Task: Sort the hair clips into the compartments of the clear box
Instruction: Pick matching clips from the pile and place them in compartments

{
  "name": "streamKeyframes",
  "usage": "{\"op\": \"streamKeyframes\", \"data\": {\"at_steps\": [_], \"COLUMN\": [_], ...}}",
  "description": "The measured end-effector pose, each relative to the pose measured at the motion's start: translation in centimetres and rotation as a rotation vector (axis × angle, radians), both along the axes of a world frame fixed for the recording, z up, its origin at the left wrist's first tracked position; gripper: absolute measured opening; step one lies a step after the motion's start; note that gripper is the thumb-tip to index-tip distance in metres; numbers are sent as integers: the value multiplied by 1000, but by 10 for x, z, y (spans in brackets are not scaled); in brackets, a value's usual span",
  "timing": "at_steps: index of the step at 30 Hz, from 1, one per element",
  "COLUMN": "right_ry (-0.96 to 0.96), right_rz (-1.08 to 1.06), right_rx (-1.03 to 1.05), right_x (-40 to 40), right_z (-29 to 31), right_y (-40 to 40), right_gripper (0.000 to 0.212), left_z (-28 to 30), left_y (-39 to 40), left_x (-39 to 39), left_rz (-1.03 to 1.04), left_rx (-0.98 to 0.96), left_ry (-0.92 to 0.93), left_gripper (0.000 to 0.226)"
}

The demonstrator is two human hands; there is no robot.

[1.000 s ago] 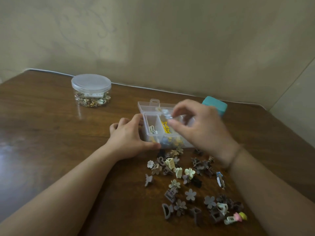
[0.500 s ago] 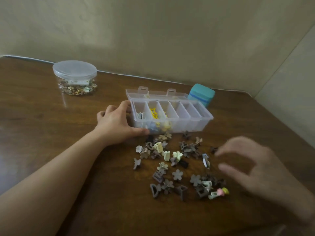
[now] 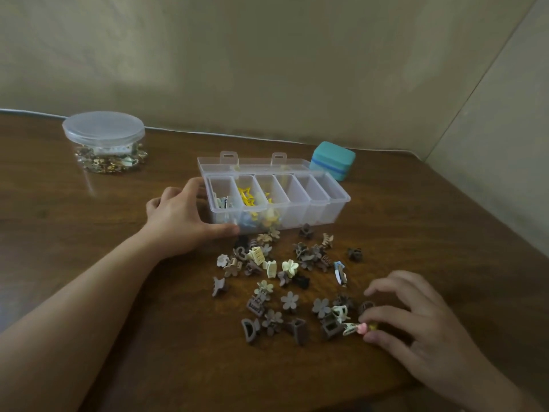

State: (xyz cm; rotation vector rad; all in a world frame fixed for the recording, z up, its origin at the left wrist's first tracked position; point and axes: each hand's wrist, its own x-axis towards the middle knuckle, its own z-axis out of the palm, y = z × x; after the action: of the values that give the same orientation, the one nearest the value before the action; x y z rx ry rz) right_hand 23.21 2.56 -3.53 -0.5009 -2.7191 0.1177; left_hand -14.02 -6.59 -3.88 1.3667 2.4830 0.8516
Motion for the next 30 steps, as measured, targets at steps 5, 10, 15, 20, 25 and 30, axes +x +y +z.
{"op": "streamKeyframes", "data": {"at_steps": [5, 10, 15, 20, 25, 30], "right_ry": [200, 436, 397, 265, 335, -274], "right_rz": [-20, -62, -40, -33, -126, -232], "right_rx": [-218, -418, -315, -199, -136, -180], "right_x": [-15, -95, -208, -228, -164, -99], "right_z": [24, 59, 58, 46, 67, 72], "right_y": [1, 4, 11, 11, 41, 36], "right_gripper": [9, 15, 7, 26, 4, 16], "left_z": [-1, -1, -1, -3, -2, 2], "left_y": [-1, 0, -1, -1, -1, -2], "left_x": [-2, -1, -2, -3, 0, 2], "left_rz": [3, 9, 3, -7, 4, 10], "left_rx": [-3, 30, 27, 34, 42, 30], "left_ry": [-4, 34, 38, 34, 21, 13], "left_gripper": [113, 100, 100, 100, 101, 101]}}
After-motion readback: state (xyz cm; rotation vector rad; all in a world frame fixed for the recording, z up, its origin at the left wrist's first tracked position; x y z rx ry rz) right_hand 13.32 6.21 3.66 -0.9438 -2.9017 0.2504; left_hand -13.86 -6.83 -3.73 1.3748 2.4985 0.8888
